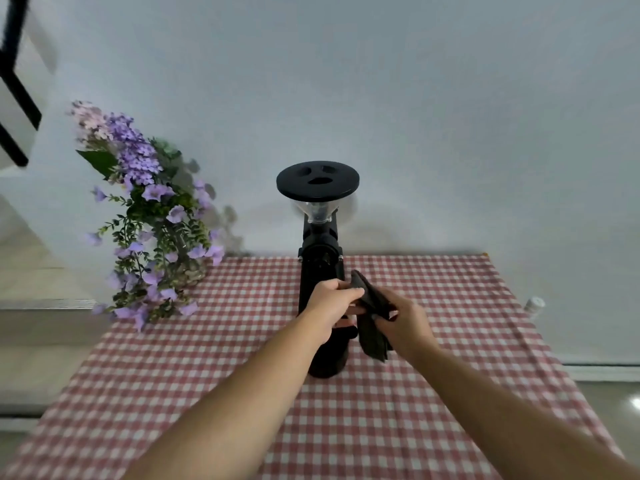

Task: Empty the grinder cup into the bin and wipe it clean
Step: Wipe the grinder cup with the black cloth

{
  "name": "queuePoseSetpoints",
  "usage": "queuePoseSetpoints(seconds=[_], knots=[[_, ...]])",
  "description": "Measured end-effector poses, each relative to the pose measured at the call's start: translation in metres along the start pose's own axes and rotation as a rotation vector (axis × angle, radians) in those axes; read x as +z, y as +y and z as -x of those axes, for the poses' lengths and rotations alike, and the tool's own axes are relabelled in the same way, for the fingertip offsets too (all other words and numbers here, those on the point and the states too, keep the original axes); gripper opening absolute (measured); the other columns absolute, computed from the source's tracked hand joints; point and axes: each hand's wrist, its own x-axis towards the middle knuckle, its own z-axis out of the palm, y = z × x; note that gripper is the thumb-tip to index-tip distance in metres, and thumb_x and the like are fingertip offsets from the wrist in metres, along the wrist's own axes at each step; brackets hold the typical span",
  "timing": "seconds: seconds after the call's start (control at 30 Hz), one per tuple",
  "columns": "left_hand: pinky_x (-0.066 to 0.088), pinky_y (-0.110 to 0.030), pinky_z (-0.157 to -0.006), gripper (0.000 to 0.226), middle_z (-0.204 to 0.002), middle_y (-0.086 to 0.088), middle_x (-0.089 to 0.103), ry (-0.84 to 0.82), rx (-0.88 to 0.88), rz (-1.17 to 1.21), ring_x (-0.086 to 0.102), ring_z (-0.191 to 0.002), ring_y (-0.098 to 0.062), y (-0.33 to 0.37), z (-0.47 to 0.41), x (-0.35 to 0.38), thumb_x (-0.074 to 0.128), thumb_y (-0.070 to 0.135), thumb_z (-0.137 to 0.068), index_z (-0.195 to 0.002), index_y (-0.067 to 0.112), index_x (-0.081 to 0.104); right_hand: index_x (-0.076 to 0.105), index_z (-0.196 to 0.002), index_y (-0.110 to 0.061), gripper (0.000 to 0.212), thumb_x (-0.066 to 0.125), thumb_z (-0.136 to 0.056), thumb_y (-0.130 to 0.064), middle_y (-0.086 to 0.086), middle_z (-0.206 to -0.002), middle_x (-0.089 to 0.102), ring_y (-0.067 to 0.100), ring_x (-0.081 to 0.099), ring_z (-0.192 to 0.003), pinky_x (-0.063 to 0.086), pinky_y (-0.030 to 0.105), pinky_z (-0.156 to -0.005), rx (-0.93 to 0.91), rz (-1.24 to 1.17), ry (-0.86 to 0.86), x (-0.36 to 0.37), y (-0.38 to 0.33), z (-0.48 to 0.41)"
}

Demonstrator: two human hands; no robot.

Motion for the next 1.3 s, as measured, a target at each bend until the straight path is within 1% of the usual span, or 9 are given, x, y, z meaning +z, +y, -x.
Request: queuePoseSetpoints(seconds=[0.1,0.23,0.4,0.5,0.67,0.73,0.97,1.13,1.3], knots=[[0.048,-0.026,-0.056,0.011,-0.072,0.017,0.072,-0.006,0.068,-0.185,0.068,-0.064,0.001,-0.002,0.0,-0.021,0.068,0.035,-0.089,-0.093,0.026,0.063,0.062,-0.106,-0.04,0.043,0.065,-0.081,-0.006,-0.024,-0.082,0.062,-0.006,0.061,-0.077,0.046,0.008,-0.062,0.005,-0.004,0.089,0.003,-0.007,-0.003],[0.046,-0.022,-0.057,0.015,-0.086,0.01,0.07,0.166,0.144,-0.302,0.068,-0.07,-0.005,-0.018,-0.006,-0.054,0.066,0.041,-0.088,-0.089,0.026,0.063,0.065,-0.111,-0.029,0.034,0.064,-0.082,-0.011,-0.014,-0.087,0.062,0.004,0.059,-0.078,0.045,0.014,-0.065,-0.031,0.091,0.122,0.008,-0.015,-0.007],[0.049,-0.027,-0.077,0.027,-0.113,0.003,0.061,0.119,0.125,-0.636,0.059,-0.096,-0.014,-0.056,-0.022,-0.092,0.058,0.028,-0.096,-0.121,0.017,0.057,0.05,-0.13,-0.029,0.046,0.057,-0.086,-0.018,-0.009,-0.109,0.055,0.013,0.054,-0.1,0.05,0.029,-0.083,-0.08,0.323,-0.121,0.05,-0.02,-0.002],[0.048,-0.025,-0.079,0.038,-0.129,-0.002,0.06,0.026,0.063,-0.673,0.059,-0.104,-0.015,-0.074,-0.026,-0.098,0.051,0.027,-0.099,-0.136,0.02,0.051,0.038,-0.139,-0.03,0.05,0.05,-0.091,-0.027,-0.003,-0.136,0.044,0.022,0.042,-0.121,0.042,0.037,-0.098,-0.155,0.688,-0.302,0.078,-0.011,0.001],[0.046,-0.012,-0.063,0.045,-0.123,0.005,0.062,0.03,0.075,-0.621,0.06,-0.085,-0.003,-0.083,-0.016,-0.097,0.055,0.027,-0.095,-0.14,0.026,0.049,0.023,-0.144,-0.034,0.052,0.04,-0.095,-0.039,-0.003,-0.15,0.031,0.029,0.031,-0.129,0.03,0.048,-0.103,-0.27,0.984,-0.298,0.086,0.013,0.003],[0.044,-0.01,-0.055,0.054,-0.122,0.005,0.061,-0.028,0.036,-0.583,0.061,-0.08,-0.003,-0.086,-0.008,-0.091,0.055,0.03,-0.094,-0.146,0.031,0.04,0.023,-0.144,-0.035,0.052,0.04,-0.095,-0.038,-0.005,-0.151,0.031,0.029,0.03,-0.129,0.032,0.047,-0.102,-0.298,1.007,-0.333,0.079,0.019,-0.002],[0.046,-0.037,-0.1,0.091,-0.139,0.001,0.052,-0.212,0.075,-0.615,0.053,-0.122,-0.02,-0.094,0.001,-0.085,0.075,0.04,-0.08,-0.151,0.038,0.018,0.031,-0.142,-0.037,0.049,0.044,-0.095,-0.025,-0.011,-0.148,0.036,0.023,0.032,-0.124,0.039,0.035,-0.097,-0.364,0.895,-0.419,0.066,0.02,-0.013],[0.039,-0.043,-0.105,0.123,-0.159,0.005,0.019,-0.22,0.26,-1.085,0.032,-0.139,-0.022,-0.082,-0.016,-0.09,0.084,0.057,-0.06,-0.151,0.044,0.002,0.034,-0.142,-0.036,0.055,0.049,-0.093,-0.016,-0.006,-0.15,0.036,0.027,0.035,-0.122,0.043,0.038,-0.099,-0.387,0.785,-0.447,0.063,0.019,0.001],[0.028,-0.042,-0.113,0.132,-0.163,0.012,0.007,-0.374,0.264,-1.189,0.015,-0.146,-0.017,-0.073,-0.035,-0.083,0.087,0.055,-0.055,-0.152,0.042,-0.001,0.02,-0.141,-0.05,0.051,0.039,-0.093,-0.049,-0.014,-0.156,0.016,0.021,0.023,-0.132,0.041,0.043,-0.101,-0.284,0.681,-0.535,0.056,0.02,0.011]])
